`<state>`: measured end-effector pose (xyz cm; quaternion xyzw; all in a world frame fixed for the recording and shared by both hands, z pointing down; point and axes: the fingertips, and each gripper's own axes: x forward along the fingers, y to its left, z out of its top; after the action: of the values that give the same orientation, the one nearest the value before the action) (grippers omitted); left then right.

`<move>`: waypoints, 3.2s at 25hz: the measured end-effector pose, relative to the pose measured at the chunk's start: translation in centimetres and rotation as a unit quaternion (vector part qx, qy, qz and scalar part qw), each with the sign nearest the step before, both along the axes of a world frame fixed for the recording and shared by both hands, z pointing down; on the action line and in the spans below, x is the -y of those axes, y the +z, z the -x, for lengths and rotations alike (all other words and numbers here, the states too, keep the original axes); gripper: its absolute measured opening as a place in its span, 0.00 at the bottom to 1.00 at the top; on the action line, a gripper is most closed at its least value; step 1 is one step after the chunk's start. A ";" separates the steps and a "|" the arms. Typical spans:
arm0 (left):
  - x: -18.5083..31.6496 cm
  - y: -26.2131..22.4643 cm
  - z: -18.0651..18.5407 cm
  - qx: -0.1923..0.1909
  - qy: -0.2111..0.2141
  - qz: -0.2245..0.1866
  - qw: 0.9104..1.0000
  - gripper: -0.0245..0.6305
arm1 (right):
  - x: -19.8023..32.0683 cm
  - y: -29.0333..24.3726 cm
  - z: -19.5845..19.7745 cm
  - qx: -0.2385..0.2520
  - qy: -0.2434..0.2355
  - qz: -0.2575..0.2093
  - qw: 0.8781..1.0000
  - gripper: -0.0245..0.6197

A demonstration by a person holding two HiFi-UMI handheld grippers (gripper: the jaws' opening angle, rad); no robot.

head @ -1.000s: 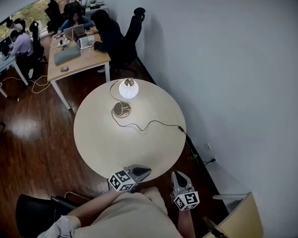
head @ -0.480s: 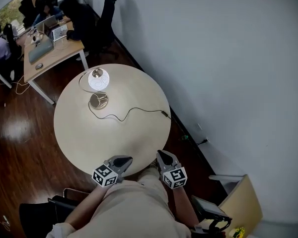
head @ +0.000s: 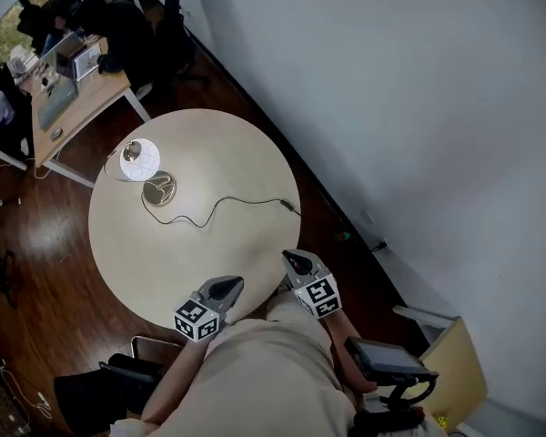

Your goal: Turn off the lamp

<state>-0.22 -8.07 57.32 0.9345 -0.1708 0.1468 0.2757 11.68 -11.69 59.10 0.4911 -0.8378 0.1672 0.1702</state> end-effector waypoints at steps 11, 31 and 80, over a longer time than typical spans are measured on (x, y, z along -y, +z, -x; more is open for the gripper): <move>3.9 0.1 -4.4 0.037 -0.058 -0.004 0.998 0.04 | 6.2 6.7 -6.5 -0.153 -0.056 0.056 0.985 0.05; 7.2 2.3 -5.2 0.075 -0.127 0.033 0.988 0.04 | 13.0 16.8 -8.8 -0.159 -0.096 0.147 0.972 0.13; 7.9 3.6 -2.5 0.090 -0.212 0.082 0.970 0.04 | 17.8 30.3 -8.3 -0.149 -0.065 0.233 0.959 0.19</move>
<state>2.25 -15.95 60.87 0.8341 -0.3764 0.1819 0.3599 20.02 -29.48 89.35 0.4021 -0.7708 0.2710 0.4132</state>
